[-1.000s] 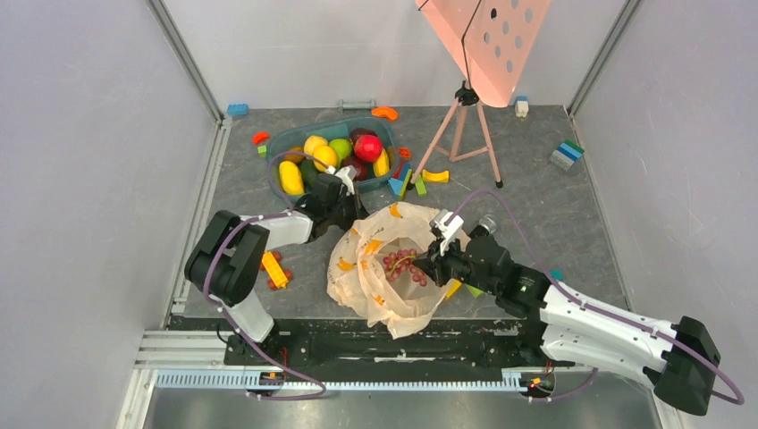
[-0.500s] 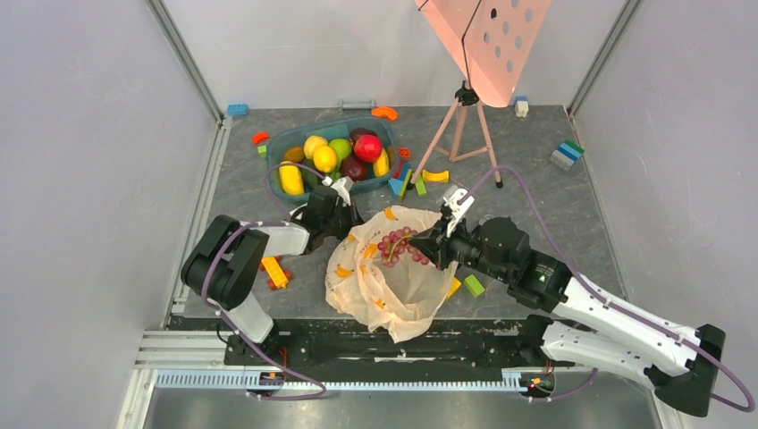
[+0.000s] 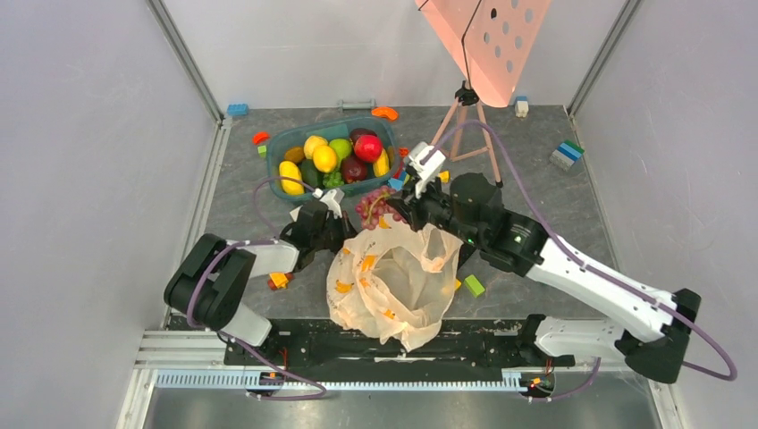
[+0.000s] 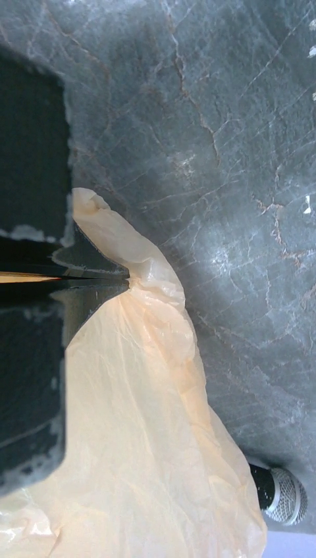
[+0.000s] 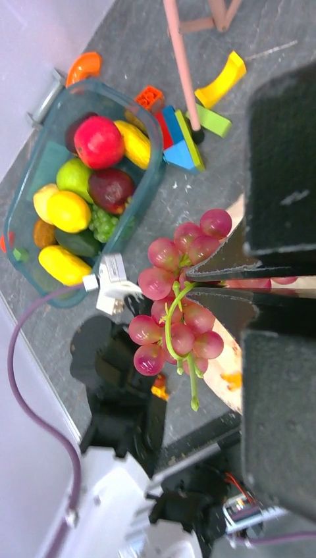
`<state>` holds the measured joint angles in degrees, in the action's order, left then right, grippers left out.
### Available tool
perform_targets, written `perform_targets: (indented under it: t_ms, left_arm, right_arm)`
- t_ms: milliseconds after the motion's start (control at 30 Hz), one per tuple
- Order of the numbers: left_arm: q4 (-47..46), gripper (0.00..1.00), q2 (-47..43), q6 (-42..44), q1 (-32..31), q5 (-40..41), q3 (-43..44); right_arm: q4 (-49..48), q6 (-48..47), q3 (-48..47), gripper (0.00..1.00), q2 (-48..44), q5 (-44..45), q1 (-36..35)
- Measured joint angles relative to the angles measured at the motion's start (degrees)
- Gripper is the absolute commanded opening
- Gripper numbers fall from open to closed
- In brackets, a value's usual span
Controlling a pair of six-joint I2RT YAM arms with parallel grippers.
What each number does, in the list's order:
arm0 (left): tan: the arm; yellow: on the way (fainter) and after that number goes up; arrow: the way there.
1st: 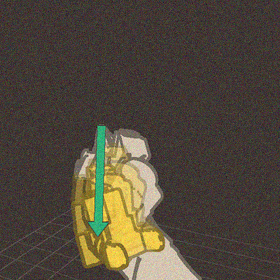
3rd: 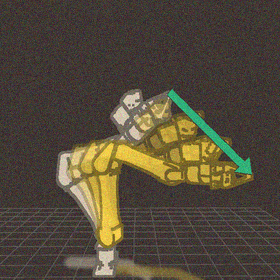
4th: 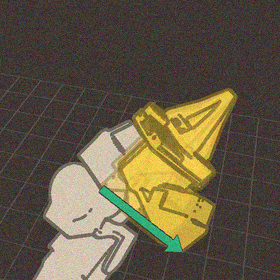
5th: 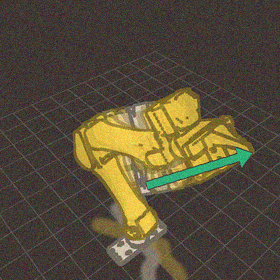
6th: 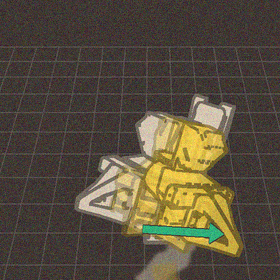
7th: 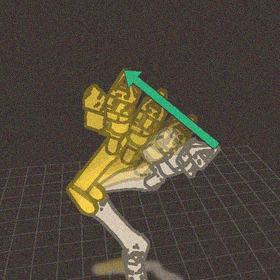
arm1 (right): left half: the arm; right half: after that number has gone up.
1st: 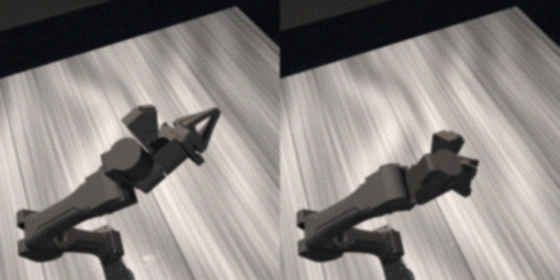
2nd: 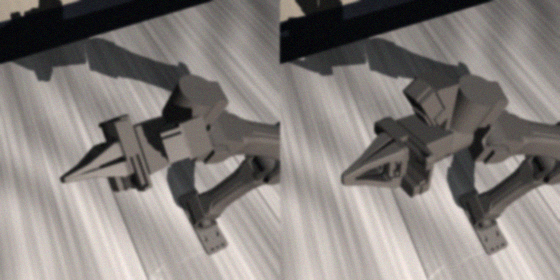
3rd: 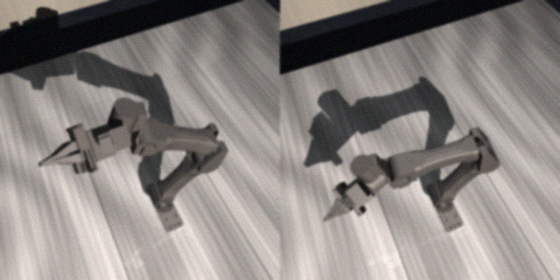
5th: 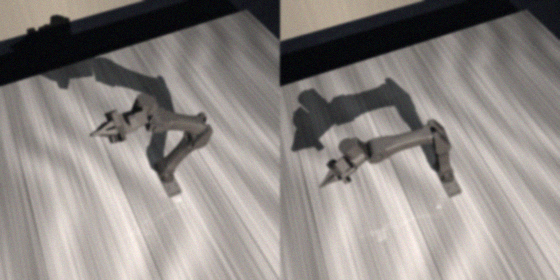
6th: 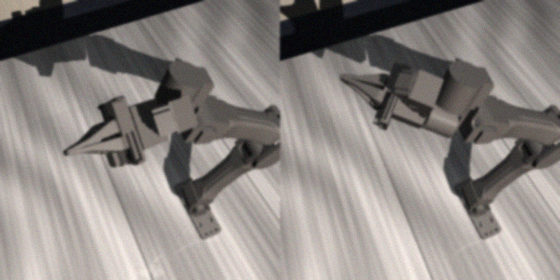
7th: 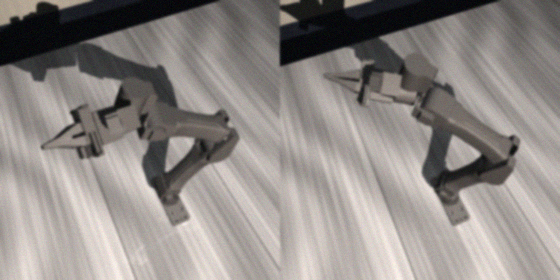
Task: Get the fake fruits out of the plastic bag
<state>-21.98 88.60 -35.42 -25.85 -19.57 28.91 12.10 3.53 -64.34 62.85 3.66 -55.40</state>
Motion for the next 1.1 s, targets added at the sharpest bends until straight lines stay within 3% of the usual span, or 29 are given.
perform_targets:
  t_ms: [600, 1100]
  left_arm:
    - [3.2, 0.02, -17.7, 0.0, 0.0, 3.7, -8.2]
    - [5.9, 0.02, -24.9, 0.0, 0.0, 6.1, -10.9]
  right_arm:
    - [1.7, -10.3, -16.9, 0.0, 23.2, 5.4, 3.0]
    - [-1.2, -15.1, -37.9, 0.02, 51.5, 4.3, 9.0]
